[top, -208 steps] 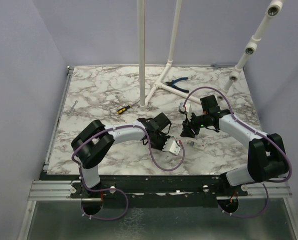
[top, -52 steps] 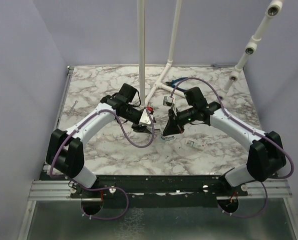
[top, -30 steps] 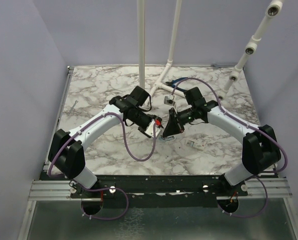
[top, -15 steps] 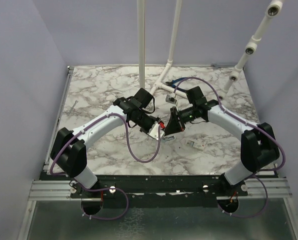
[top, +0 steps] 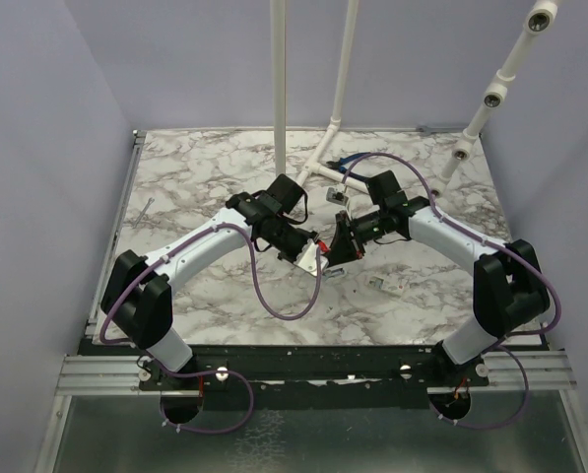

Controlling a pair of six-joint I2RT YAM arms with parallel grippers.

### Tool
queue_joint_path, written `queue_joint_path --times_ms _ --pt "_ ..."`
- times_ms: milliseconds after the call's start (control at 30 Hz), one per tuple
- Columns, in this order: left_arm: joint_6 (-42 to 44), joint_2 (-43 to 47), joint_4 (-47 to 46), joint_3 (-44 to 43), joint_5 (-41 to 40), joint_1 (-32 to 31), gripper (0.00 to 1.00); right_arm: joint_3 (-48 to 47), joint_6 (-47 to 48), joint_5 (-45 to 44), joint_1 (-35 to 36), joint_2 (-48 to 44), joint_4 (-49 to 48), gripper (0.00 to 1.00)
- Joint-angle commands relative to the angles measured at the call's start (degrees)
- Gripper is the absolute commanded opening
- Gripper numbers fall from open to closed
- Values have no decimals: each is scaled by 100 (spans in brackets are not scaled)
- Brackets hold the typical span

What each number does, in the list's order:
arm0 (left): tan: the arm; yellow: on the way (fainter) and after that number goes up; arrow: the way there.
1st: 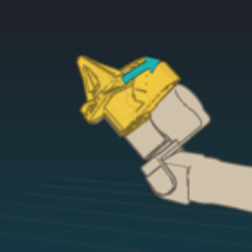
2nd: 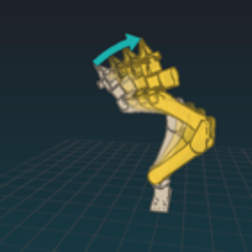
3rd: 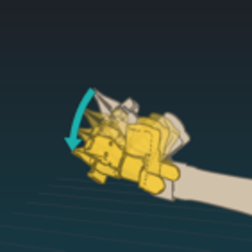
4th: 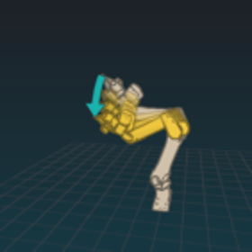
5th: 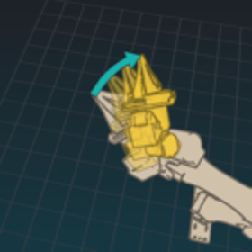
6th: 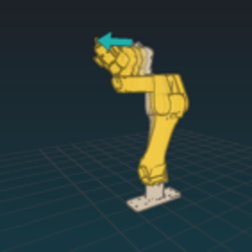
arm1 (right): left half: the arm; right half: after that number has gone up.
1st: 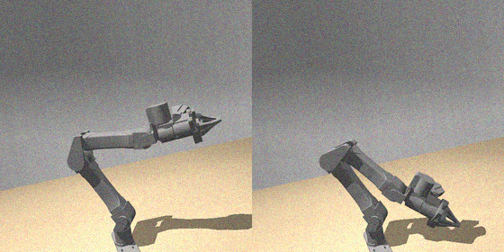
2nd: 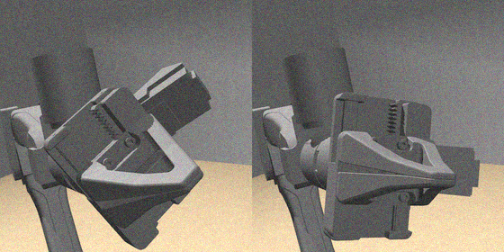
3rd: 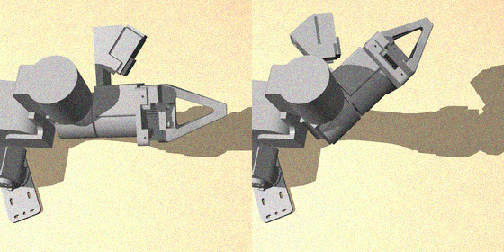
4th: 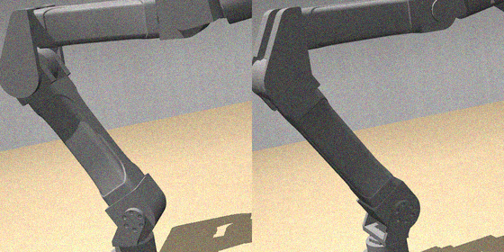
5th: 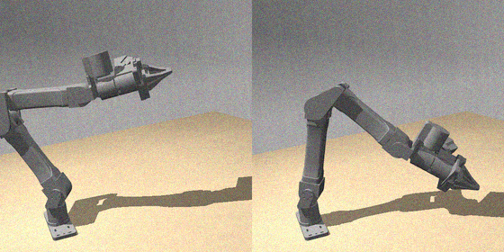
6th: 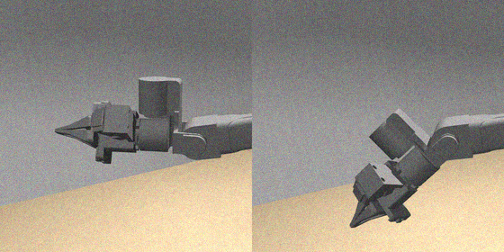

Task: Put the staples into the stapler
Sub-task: Pick up the staple from the center of the board.

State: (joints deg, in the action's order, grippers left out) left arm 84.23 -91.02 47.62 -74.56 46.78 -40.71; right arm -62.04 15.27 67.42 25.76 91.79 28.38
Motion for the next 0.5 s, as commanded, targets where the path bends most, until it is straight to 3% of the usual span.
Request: queue_joint_path --times_ms 0,467 --pt "-72 -80 -3 -137 -53 -90 25 -49 -32 179 -27 74 -124 5" --pt "-526 -82 -224 -137 -250 -141 25 6 -341 109 -40 160 -318 4"
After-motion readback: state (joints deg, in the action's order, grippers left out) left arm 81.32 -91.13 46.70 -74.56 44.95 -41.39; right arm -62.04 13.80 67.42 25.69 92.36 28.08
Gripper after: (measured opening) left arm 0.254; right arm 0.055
